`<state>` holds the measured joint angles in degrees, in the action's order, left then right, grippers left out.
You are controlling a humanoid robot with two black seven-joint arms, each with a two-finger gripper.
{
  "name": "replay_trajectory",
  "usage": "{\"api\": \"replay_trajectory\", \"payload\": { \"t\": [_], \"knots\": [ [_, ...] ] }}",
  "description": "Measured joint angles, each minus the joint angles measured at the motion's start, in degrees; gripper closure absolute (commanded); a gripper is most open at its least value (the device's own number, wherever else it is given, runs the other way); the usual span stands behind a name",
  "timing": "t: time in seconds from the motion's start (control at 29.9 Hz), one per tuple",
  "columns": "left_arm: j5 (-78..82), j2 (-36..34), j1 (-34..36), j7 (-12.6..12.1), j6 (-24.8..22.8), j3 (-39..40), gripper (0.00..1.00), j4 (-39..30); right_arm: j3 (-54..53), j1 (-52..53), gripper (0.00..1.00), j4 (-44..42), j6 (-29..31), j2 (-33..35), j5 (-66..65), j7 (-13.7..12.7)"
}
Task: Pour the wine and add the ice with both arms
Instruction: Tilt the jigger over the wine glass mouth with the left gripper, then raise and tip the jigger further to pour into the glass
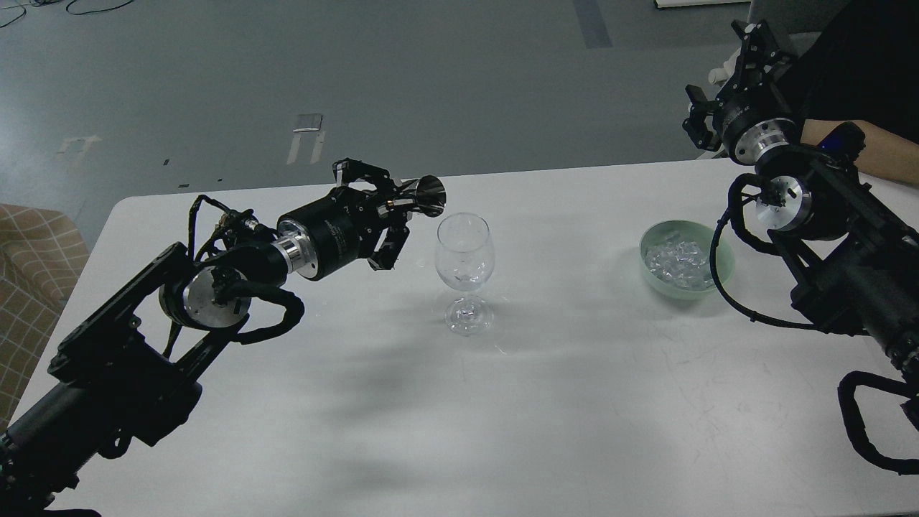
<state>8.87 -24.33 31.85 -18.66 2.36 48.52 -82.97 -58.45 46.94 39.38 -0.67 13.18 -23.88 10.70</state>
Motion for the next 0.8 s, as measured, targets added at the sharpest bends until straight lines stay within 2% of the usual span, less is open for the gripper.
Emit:
{"api": "replay_trajectory", "payload": {
  "t": [0.8],
  "knots": [
    [1.75, -0.7, 2.56, -0.52, 0.01, -1.1, 0.91, -0.53, -0.08, 0.0, 0.0, 0.0, -0.01, 0.0, -0.03, 0.03]
  ]
}}
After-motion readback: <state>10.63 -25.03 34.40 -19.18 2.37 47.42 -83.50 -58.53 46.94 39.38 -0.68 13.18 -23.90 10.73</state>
